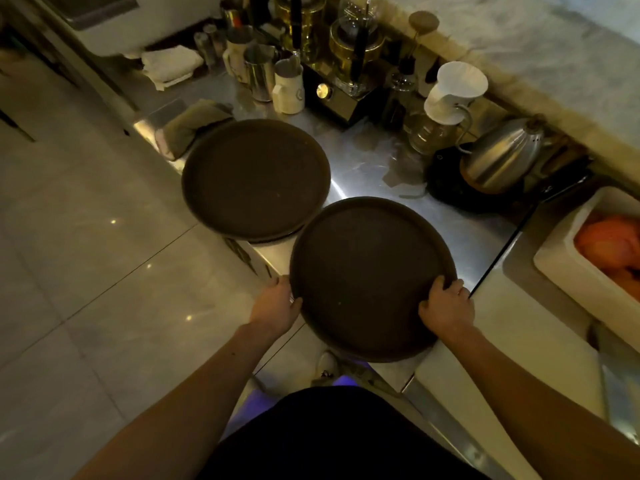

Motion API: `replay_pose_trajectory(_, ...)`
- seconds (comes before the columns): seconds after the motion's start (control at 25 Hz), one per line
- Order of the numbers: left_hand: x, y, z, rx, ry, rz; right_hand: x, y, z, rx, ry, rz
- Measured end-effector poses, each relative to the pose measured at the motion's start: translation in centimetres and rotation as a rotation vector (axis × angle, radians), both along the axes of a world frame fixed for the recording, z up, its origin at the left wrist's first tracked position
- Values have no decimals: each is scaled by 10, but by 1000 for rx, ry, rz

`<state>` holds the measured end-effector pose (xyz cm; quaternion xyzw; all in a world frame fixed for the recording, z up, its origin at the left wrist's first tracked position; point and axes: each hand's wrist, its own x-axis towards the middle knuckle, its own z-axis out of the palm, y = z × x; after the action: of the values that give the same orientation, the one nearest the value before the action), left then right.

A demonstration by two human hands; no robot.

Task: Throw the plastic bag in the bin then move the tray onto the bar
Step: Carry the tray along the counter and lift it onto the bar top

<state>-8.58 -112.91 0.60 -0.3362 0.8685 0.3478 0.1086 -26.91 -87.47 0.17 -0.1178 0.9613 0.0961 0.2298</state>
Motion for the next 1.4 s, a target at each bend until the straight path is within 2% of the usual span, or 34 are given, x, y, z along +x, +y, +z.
replay_pose_trajectory(0.12, 22, -24, 8, -14, 51, -97, 23, -22, 5, -8, -37, 22)
replay_pose_trajectory(0.24, 47, -54, 15, -41, 103, -157, 47, -53, 13, -76, 25, 116)
replay_pose_trajectory(0.4, 82, -100, 21, -166, 137, -193, 80, -109, 25, -140, 58, 218)
replay_pose_trajectory(0.56, 107, -139, 22, -282, 123, -196, 108, -169, 36, -236, 70, 339)
replay_pose_trajectory(0.72, 113, -170, 22, -312, 83, -91, 113, -219, 47, -270, 90, 429)
replay_pose_trajectory(0.88, 97, -193, 24, -250, 53, 58, 86, -256, 49, -269, 123, 457)
replay_pose_trajectory(1.12, 35, -241, 18, -178, 8, 200, -3, -314, 29, -270, 112, 439)
replay_pose_trajectory(1.28, -3, -267, 14, -7, 29, 413, -60, -335, 15, -309, 59, 352)
replay_pose_trajectory(1.4, -31, -279, 9, 105, -15, 513, -97, -344, -1, -408, -26, 191)
